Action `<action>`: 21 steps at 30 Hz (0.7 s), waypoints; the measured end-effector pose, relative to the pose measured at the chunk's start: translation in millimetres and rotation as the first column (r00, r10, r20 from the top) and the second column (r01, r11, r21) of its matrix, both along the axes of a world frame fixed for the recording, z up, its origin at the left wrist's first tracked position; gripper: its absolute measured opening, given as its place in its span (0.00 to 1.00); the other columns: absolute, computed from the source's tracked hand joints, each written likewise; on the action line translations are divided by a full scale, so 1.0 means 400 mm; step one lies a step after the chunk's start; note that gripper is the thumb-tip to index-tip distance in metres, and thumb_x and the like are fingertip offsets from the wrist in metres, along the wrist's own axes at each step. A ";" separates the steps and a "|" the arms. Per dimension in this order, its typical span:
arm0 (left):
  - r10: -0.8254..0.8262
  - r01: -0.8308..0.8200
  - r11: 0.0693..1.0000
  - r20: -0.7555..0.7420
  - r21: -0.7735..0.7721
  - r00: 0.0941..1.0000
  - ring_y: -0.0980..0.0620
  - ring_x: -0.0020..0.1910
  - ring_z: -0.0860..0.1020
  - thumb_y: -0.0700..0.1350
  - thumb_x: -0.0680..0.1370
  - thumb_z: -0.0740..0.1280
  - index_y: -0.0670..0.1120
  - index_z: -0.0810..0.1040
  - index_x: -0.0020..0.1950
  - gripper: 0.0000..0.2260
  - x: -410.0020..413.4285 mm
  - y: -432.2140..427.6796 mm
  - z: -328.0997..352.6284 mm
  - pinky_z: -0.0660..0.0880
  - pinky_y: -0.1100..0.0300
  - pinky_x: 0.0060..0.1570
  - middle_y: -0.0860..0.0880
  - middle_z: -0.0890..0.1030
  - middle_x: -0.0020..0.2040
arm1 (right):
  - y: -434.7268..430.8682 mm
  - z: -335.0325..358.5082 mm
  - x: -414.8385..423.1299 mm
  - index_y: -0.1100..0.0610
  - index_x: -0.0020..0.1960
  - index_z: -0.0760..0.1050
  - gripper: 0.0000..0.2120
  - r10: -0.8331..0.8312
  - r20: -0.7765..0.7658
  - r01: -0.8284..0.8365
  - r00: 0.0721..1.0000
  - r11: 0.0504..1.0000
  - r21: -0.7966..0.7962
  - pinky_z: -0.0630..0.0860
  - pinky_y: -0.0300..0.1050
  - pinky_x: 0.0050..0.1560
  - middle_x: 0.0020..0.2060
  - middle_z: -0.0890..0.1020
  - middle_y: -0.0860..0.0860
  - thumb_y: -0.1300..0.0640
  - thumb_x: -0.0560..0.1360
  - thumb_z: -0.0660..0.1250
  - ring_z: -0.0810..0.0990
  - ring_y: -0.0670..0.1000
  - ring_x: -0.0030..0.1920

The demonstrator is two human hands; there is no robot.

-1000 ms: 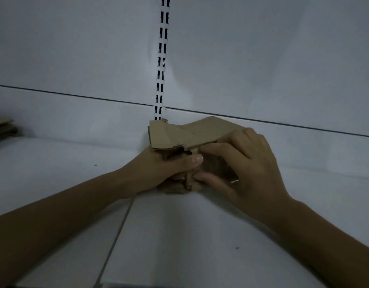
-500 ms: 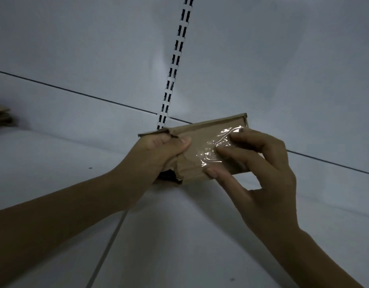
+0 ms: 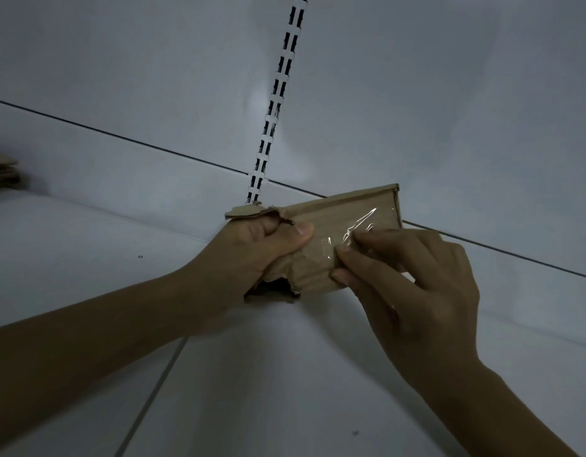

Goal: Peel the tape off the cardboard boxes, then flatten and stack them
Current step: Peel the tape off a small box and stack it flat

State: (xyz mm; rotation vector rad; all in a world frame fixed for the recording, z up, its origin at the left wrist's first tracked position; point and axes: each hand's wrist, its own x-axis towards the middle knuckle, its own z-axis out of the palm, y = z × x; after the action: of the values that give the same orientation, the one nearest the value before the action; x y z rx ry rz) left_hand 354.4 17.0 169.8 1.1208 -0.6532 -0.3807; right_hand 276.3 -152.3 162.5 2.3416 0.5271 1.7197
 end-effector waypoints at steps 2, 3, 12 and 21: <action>0.001 -0.002 1.000 0.022 0.005 1.000 0.56 0.39 0.83 0.45 0.70 0.64 0.46 0.80 0.50 0.11 -0.001 -0.001 -0.006 0.78 0.67 0.37 0.50 0.85 0.41 | -0.001 -0.004 0.001 0.57 0.45 0.85 0.04 -0.019 0.034 0.021 0.999 0.999 -0.045 0.63 0.43 0.45 0.44 0.84 0.52 0.59 0.75 0.71 0.80 0.53 0.45; 0.003 -0.004 1.000 0.023 0.012 1.000 0.55 0.40 0.84 0.46 0.69 0.64 0.46 0.80 0.50 0.12 -0.002 -0.001 -0.008 0.78 0.67 0.38 0.50 0.85 0.42 | 0.000 -0.004 0.001 0.57 0.45 0.85 0.04 -0.024 0.041 0.027 0.999 0.998 -0.060 0.64 0.43 0.44 0.44 0.84 0.52 0.60 0.74 0.71 0.80 0.53 0.44; -0.022 0.022 0.999 -0.021 -0.028 1.000 0.52 0.45 0.84 0.45 0.70 0.65 0.46 0.80 0.52 0.13 -0.001 -0.001 -0.020 0.79 0.64 0.44 0.48 0.85 0.47 | 0.030 -0.010 0.004 0.56 0.45 0.83 0.09 0.076 -0.111 -0.053 0.991 0.978 0.203 0.71 0.50 0.41 0.43 0.82 0.51 0.50 0.74 0.72 0.78 0.52 0.43; 0.071 -0.071 0.997 0.075 -0.012 0.995 0.57 0.43 0.83 0.41 0.76 0.62 0.46 0.79 0.56 0.10 -0.017 -0.018 -0.027 0.77 0.69 0.38 0.52 0.85 0.45 | 0.024 -0.007 -0.007 0.57 0.43 0.84 0.06 0.019 -0.089 -0.009 0.996 0.994 0.111 0.73 0.49 0.36 0.40 0.83 0.50 0.56 0.75 0.71 0.79 0.52 0.40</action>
State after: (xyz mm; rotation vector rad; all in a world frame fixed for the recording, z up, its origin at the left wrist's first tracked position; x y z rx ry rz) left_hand 347.5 9.8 158.9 1.1505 -0.6789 -0.2751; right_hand 273.4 -142.6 159.7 2.5072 0.4761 1.6973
